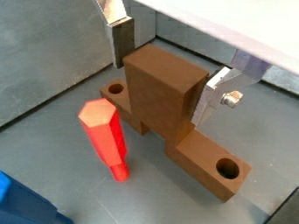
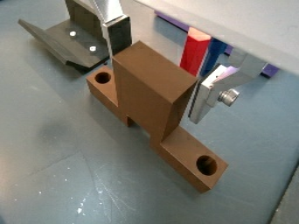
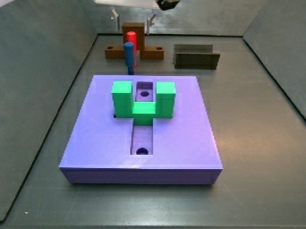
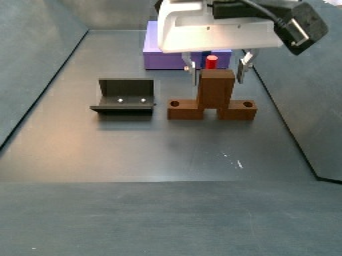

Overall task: Pick up the brown object. Move up. Move to above the board. Insert the brown object.
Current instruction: Pick up the brown object.

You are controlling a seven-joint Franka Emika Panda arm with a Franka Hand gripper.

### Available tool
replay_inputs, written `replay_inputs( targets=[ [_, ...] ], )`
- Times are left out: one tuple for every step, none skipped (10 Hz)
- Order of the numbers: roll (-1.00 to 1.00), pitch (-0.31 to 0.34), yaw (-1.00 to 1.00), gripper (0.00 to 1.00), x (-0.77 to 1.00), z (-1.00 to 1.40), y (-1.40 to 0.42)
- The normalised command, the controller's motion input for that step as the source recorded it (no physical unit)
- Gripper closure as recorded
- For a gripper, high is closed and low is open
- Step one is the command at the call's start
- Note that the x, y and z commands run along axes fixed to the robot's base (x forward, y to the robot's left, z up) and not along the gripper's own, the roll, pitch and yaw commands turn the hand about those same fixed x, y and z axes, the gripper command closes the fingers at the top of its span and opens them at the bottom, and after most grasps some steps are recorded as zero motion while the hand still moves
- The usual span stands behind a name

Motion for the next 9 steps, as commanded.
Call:
replay_inputs(
  targets=[
    [0.04, 0.0, 0.01, 0.0, 0.0, -0.24, 0.06],
    [0.09, 0.0, 0.07, 0.0, 0.0, -0.23, 0.02],
    [0.08, 0.0, 0.06, 0.0, 0.0, -0.21, 0.01],
    [0.09, 0.0, 0.04, 0.0, 0.0, -0.16, 0.01],
    [0.05, 0.0, 0.0, 0.0, 0.0, -0.03, 0.0],
    [0.01, 0.0, 0.0, 0.0, 0.0, 0.0, -0.02],
    [0.08, 0.0, 0.0, 0.0, 0.0, -0.06, -0.25],
    [0.0, 0.0, 0.0, 1.0, 0.0, 0.0, 0.0],
    [0.0, 0.0, 0.0, 1.0, 0.0, 0.0, 0.0]
  ],
)
